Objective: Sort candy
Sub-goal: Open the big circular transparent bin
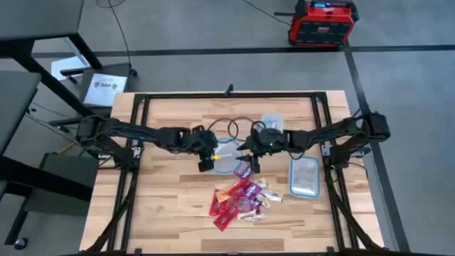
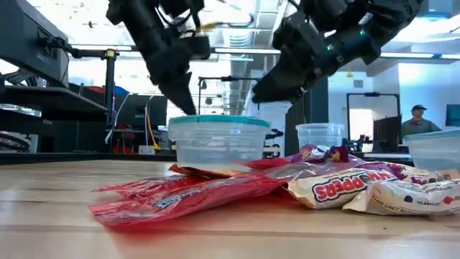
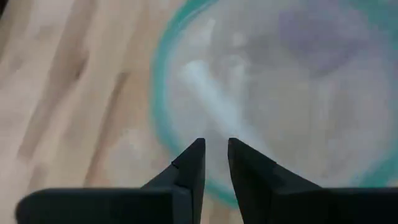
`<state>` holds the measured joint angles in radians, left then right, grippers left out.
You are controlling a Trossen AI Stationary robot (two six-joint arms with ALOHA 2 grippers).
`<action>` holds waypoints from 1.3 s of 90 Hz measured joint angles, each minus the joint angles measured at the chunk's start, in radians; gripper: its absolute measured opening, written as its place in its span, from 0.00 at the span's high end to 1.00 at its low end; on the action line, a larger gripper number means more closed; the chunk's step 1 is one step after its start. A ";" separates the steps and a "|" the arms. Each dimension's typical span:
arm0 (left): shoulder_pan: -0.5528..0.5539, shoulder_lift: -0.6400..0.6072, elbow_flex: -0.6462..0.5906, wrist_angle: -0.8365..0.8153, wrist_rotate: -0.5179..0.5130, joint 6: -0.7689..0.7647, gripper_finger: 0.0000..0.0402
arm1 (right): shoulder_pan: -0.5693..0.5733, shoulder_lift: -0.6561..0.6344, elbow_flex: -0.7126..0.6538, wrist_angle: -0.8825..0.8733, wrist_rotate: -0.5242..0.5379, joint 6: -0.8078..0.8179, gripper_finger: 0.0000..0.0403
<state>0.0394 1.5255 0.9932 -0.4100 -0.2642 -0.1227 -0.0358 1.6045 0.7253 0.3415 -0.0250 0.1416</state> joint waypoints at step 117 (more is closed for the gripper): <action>-0.082 0.000 -0.055 0.413 0.048 0.022 0.86 | 0.335 0.141 -0.274 0.526 0.266 0.270 0.55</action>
<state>-0.0425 1.5251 0.9386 0.0027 -0.2167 -0.1004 0.2996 1.7458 0.4512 0.8674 0.2410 0.4117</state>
